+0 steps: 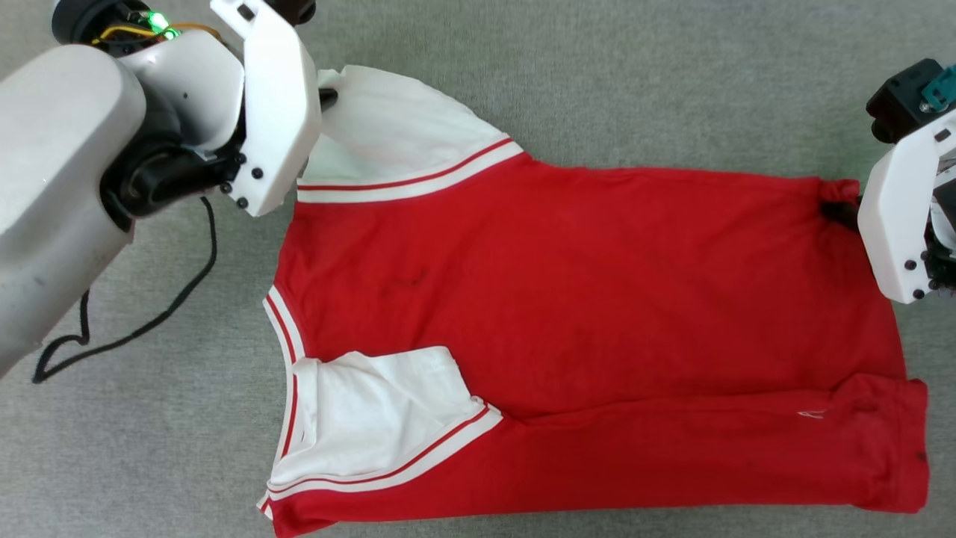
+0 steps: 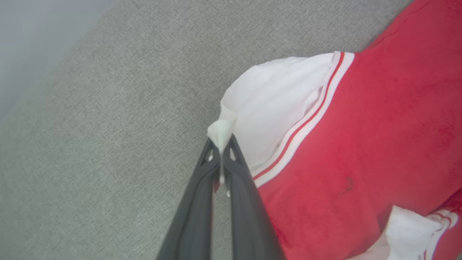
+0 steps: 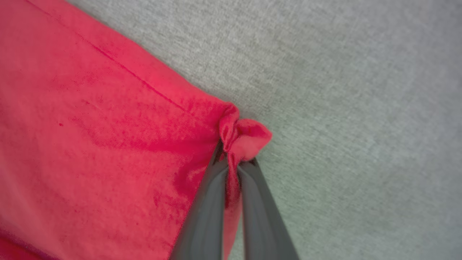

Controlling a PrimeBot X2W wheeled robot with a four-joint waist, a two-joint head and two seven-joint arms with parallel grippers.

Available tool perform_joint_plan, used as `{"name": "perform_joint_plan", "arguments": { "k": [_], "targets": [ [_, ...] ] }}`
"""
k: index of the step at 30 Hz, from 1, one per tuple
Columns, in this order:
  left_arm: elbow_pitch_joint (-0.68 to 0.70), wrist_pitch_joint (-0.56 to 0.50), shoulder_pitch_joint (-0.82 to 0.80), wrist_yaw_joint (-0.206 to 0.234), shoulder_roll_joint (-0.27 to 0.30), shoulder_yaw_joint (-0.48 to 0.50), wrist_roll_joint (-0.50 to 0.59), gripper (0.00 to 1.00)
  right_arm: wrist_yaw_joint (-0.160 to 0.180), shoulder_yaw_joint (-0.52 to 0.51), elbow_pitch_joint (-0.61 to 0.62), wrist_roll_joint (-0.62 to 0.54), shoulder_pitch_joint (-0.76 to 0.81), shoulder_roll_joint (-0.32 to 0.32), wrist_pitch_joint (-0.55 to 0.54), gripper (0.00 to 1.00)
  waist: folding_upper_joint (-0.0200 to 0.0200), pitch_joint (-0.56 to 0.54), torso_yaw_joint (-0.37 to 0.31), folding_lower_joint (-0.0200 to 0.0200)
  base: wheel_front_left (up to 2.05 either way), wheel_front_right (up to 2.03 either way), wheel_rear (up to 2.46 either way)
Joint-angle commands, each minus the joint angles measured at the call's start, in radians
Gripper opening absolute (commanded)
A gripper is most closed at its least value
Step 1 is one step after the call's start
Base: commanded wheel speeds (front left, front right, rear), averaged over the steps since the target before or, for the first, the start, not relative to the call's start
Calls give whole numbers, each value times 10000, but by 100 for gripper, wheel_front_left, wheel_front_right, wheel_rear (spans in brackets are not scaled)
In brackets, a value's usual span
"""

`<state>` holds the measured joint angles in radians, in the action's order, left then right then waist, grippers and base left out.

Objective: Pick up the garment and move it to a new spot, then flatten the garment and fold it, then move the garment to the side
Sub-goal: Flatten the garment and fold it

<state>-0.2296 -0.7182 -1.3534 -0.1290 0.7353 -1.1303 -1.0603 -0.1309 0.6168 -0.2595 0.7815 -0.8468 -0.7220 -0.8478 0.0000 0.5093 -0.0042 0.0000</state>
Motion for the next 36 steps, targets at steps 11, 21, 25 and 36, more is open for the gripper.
{"name": "perform_joint_plan", "arguments": {
  "k": [11, 21, 25, 36],
  "targets": [
    [874, 978, 1369, 85, 875, -186, -412, 0, 6, 1055, 145, 540, 546, -417, 2104, 0, 0, -1853, -299, 0, 0, 0, 0],
    [2645, 1537, 3184, 783, 1971, -660, -582, 0, 6, 1468, 298, 813, 1713, -1012, 3265, 0, 0, -2835, -199, 0, 0, 0, 0],
    [3391, 1586, 4064, 1053, 2378, -976, -552, 0, 6, 1367, 394, 933, 2544, -1186, 3793, 0, 0, -3135, -99, 0, 0, 0, 0],
    [4039, 2007, 6488, 1640, 2496, -1387, -728, 0, 6, 1067, 507, 580, 4516, -888, 4335, 0, 0, -3108, -178, 0, 0, 0, 0]
  ]
}}
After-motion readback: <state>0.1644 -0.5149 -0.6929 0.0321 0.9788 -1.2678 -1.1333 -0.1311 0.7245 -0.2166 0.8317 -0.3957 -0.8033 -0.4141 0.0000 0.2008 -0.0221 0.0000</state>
